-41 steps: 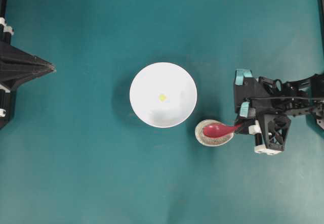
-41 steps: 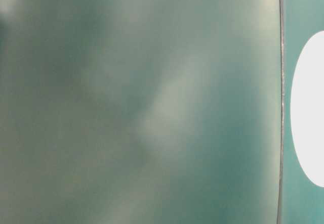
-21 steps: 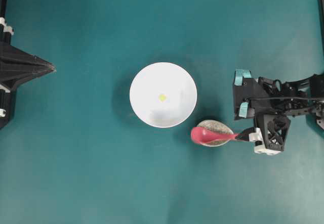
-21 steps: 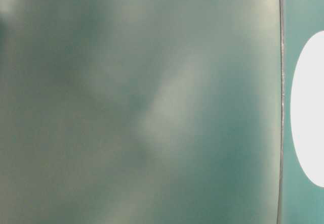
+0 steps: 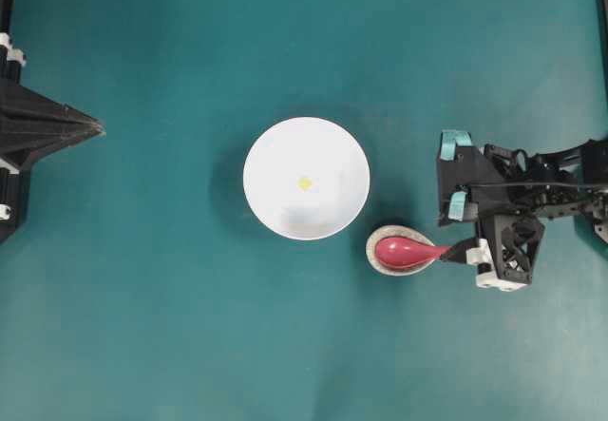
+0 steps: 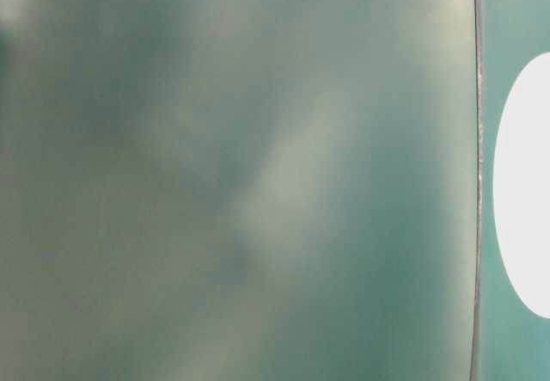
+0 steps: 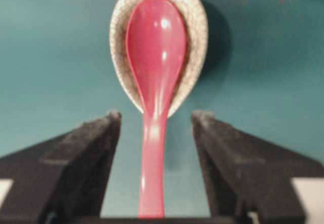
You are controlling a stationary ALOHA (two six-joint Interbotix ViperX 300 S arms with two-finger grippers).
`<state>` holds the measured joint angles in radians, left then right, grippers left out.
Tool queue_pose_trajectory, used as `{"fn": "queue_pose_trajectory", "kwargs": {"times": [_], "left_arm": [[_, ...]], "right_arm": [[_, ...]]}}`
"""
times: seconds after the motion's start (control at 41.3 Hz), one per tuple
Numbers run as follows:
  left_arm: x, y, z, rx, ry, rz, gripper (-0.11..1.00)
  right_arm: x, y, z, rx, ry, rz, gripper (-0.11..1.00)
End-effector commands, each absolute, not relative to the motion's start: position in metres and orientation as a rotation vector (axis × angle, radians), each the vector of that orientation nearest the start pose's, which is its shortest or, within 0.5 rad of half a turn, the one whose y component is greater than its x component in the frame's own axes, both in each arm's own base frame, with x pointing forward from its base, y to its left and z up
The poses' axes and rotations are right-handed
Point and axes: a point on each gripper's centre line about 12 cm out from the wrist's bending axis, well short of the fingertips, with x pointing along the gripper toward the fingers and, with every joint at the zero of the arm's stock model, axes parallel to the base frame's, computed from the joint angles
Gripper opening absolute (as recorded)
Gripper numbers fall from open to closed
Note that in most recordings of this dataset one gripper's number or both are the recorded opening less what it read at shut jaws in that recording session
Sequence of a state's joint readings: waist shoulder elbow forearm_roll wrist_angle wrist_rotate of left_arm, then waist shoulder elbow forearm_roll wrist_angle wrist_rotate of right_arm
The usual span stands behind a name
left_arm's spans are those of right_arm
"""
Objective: Scoop the yellow hexagonal prism block from the bowl with a spoon using the right arm.
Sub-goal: 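Lower the red spoon onto the spoon rest and open the right gripper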
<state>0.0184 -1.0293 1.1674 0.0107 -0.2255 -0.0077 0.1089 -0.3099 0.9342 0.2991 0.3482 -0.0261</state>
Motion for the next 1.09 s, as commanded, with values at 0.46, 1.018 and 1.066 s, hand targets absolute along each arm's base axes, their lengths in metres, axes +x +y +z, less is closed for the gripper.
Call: {"fn": "queue_pose_trajectory", "kwargs": {"times": [0.46, 1.018, 1.066], "left_arm": [[0.190, 0.003, 0.314, 0.001, -0.118, 0.015, 0.00], [0.191, 0.003, 0.312, -0.002, -0.112, 0.015, 0.00], [0.191, 0.003, 0.311, -0.002, -0.107, 0.015, 0.00]], "right_arm": [[0.277, 0.038, 0.184, 0.266, 0.638, 0.033, 0.59], [0.251, 0.035, 0.168, 0.300, 0.367, -0.040, 0.59], [0.248, 0.034, 0.166, 0.296, 0.354, -0.044, 0.59]]}}
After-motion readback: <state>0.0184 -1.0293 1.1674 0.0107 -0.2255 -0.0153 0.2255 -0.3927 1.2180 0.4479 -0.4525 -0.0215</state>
